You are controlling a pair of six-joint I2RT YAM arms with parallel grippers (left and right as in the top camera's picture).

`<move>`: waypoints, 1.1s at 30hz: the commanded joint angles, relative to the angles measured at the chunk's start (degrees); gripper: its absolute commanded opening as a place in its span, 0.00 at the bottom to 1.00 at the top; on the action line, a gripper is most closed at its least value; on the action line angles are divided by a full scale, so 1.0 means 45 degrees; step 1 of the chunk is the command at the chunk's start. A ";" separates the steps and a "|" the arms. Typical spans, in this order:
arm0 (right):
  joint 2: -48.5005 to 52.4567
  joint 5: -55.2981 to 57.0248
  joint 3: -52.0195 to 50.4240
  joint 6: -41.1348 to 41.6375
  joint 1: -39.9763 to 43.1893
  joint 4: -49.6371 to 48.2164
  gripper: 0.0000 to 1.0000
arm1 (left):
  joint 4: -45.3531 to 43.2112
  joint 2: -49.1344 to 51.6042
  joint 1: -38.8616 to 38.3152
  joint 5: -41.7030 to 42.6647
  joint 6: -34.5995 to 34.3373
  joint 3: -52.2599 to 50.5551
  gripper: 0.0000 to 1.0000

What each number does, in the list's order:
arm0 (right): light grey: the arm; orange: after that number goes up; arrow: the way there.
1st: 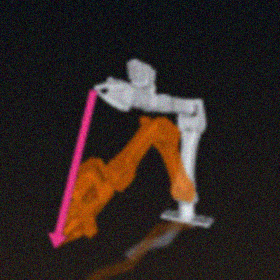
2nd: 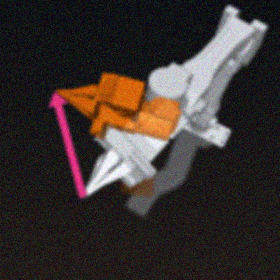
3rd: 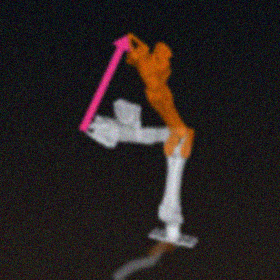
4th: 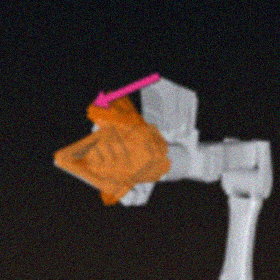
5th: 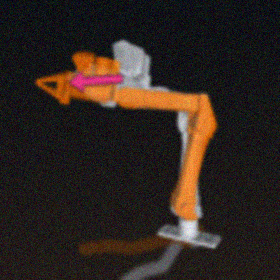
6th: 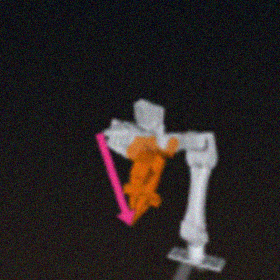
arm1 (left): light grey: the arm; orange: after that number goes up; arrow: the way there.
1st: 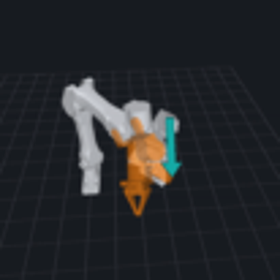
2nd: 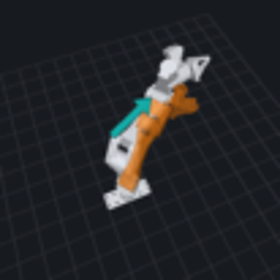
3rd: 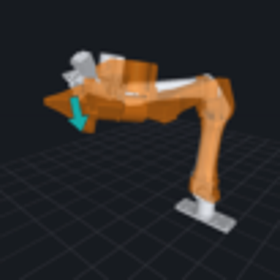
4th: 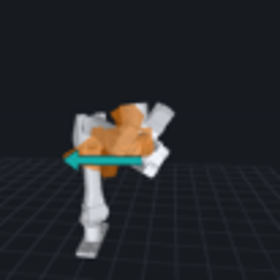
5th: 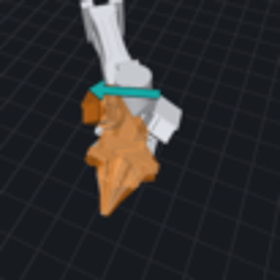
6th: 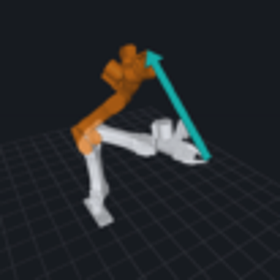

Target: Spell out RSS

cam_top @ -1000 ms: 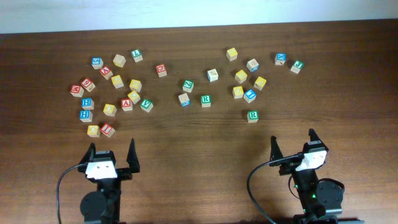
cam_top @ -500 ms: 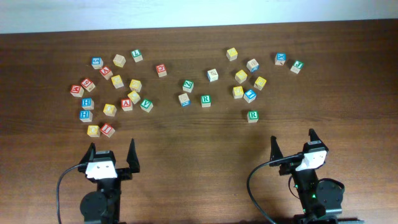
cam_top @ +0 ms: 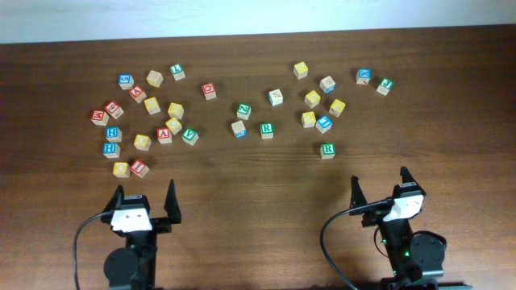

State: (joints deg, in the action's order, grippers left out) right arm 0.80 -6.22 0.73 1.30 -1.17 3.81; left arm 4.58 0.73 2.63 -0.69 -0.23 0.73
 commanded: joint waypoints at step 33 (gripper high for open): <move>0.1171 -0.7247 0.4347 0.6795 -0.0073 -0.4260 0.98 | 0.0049 -0.0015 -0.0053 -0.0039 -0.0121 -0.0053 0.99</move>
State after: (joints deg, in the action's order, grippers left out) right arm 2.33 -38.30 14.37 38.15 -1.19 -19.22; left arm 4.56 0.73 2.63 -0.69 -0.23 0.73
